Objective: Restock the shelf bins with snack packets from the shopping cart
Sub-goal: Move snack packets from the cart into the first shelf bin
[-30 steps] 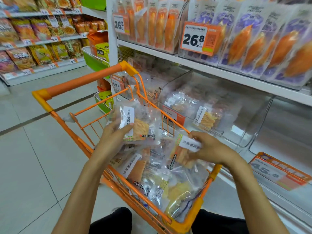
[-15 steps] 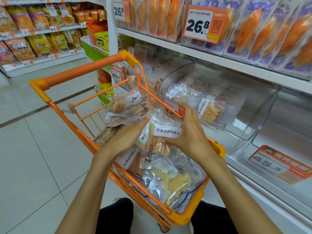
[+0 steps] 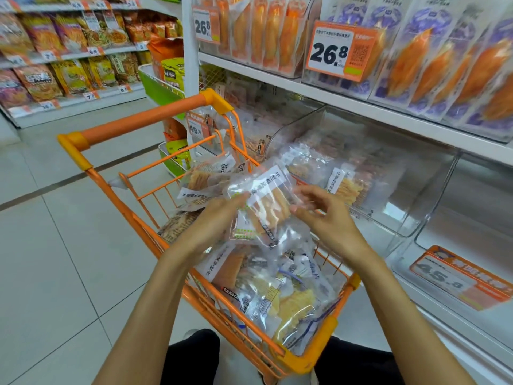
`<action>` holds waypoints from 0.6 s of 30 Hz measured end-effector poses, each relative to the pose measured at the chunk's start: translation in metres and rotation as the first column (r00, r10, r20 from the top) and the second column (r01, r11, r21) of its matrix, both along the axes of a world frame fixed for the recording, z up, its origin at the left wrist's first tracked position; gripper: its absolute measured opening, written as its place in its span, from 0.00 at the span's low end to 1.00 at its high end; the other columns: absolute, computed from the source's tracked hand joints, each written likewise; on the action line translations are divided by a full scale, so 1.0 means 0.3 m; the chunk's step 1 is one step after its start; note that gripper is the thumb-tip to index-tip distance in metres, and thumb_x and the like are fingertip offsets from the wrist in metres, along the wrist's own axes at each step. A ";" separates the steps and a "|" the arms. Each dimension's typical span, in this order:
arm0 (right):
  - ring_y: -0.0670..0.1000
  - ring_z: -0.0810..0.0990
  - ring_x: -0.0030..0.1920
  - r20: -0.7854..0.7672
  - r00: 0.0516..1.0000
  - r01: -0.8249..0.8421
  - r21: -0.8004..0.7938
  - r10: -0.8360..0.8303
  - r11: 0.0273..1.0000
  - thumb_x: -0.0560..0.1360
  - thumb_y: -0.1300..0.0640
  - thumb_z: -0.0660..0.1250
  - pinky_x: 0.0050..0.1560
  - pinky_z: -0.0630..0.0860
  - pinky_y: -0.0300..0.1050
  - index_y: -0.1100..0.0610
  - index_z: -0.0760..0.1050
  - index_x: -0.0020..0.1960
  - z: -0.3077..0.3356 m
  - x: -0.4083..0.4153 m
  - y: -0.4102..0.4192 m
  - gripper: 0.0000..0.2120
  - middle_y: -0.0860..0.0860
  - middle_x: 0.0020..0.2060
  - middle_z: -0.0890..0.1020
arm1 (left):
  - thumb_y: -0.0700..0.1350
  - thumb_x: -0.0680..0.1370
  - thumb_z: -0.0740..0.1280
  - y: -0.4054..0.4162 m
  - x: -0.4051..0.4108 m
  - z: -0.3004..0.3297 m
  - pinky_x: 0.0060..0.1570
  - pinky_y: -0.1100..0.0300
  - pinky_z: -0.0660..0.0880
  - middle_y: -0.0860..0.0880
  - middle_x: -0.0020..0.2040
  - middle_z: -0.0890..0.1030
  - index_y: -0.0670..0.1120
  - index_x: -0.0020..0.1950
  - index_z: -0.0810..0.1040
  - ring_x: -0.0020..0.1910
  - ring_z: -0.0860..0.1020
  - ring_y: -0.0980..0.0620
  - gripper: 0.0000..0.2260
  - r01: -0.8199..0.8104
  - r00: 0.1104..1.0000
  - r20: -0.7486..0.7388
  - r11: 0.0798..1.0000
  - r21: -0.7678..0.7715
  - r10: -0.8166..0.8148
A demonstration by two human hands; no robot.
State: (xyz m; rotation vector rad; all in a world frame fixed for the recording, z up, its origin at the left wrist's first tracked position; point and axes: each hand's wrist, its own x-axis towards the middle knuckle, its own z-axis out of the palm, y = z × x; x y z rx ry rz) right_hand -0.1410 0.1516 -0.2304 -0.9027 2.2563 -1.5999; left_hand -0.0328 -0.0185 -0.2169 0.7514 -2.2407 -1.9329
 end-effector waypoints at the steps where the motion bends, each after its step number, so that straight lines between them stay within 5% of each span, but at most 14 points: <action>1: 0.43 0.76 0.46 -0.047 0.999 -0.020 0.005 0.020 1.000 0.75 0.60 0.69 0.48 0.72 0.31 0.47 0.76 0.54 0.012 -0.011 0.007 0.11 0.44 0.47 0.79 | 0.64 0.75 0.60 0.001 -0.002 0.009 0.38 0.60 0.68 0.49 0.20 0.66 0.48 0.42 0.76 0.23 0.66 0.51 0.19 0.001 1.000 0.006 0.998 0.068 -0.001; 2: 0.43 0.77 0.47 -0.088 0.995 -0.045 0.024 0.047 0.999 0.76 0.60 0.68 0.49 0.72 0.33 0.46 0.76 0.55 0.020 -0.021 0.017 0.12 0.44 0.49 0.81 | 0.67 0.73 0.58 0.002 0.000 0.014 0.43 0.57 0.69 0.48 0.23 0.71 0.51 0.50 0.76 0.25 0.69 0.51 0.21 0.030 1.000 -0.005 0.992 0.121 -0.029; 3: 0.45 0.78 0.49 -0.119 0.990 -0.071 0.056 0.077 0.996 0.76 0.60 0.68 0.51 0.73 0.35 0.44 0.77 0.55 0.027 -0.031 0.025 0.12 0.45 0.51 0.81 | 0.67 0.73 0.58 -0.005 0.000 0.009 0.52 0.55 0.70 0.48 0.33 0.79 0.54 0.59 0.75 0.34 0.76 0.50 0.22 0.091 0.996 -0.018 0.989 0.115 -0.089; 5: 0.50 0.78 0.50 -0.154 0.979 -0.121 0.106 0.136 0.987 0.76 0.59 0.68 0.51 0.73 0.41 0.41 0.78 0.53 0.032 -0.040 0.033 0.13 0.48 0.51 0.82 | 0.63 0.75 0.61 -0.010 0.010 0.001 0.64 0.56 0.68 0.53 0.57 0.81 0.55 0.65 0.75 0.55 0.78 0.55 0.23 0.195 0.980 0.023 0.980 0.021 -0.196; 8: 0.45 0.78 0.46 -0.179 0.967 -0.161 0.109 0.179 0.981 0.75 0.60 0.69 0.46 0.73 0.40 0.41 0.79 0.52 0.023 -0.028 0.009 0.14 0.45 0.49 0.83 | 0.55 0.75 0.69 0.009 0.025 -0.002 0.47 0.69 0.76 0.57 0.40 0.82 0.48 0.42 0.80 0.38 0.79 0.64 0.11 0.286 0.957 0.091 0.946 -0.149 -0.275; 11: 0.38 0.77 0.46 -0.213 0.968 -0.111 0.101 0.131 0.989 0.75 0.60 0.70 0.46 0.70 0.35 0.46 0.80 0.56 0.001 -0.007 -0.037 0.12 0.40 0.47 0.82 | 0.47 0.77 0.68 0.011 0.020 -0.030 0.51 0.64 0.77 0.51 0.47 0.83 0.45 0.52 0.81 0.47 0.82 0.55 0.08 0.244 0.970 0.024 0.955 -0.168 -0.243; 13: 0.42 0.76 0.51 -0.257 0.966 -0.021 0.062 0.036 0.998 0.75 0.59 0.70 0.52 0.70 0.38 0.49 0.77 0.61 0.000 0.005 -0.054 0.16 0.44 0.52 0.80 | 0.48 0.78 0.67 0.001 0.022 -0.021 0.38 0.64 0.72 0.45 0.40 0.78 0.39 0.49 0.80 0.38 0.78 0.49 0.12 0.136 0.989 -0.037 0.969 -0.206 -0.146; 16: 0.46 0.74 0.53 -0.298 0.940 0.204 0.096 -0.167 0.974 0.73 0.57 0.71 0.53 0.72 0.41 0.52 0.69 0.65 0.006 0.020 -0.045 0.23 0.46 0.55 0.75 | 0.51 0.76 0.69 -0.025 0.040 0.009 0.29 0.69 0.68 0.48 0.32 0.74 0.37 0.47 0.79 0.28 0.73 0.55 0.16 -0.178 0.969 -0.206 0.962 -0.209 0.134; 18: 0.49 0.76 0.46 -0.157 0.970 0.217 0.233 -0.184 0.948 0.73 0.54 0.72 0.48 0.76 0.48 0.53 0.68 0.62 -0.001 0.037 -0.041 0.22 0.47 0.50 0.76 | 0.46 0.76 0.69 -0.041 0.059 0.043 0.26 0.74 0.69 0.56 0.30 0.78 0.42 0.45 0.79 0.25 0.76 0.64 0.07 -0.338 0.905 -0.310 0.935 -0.105 0.292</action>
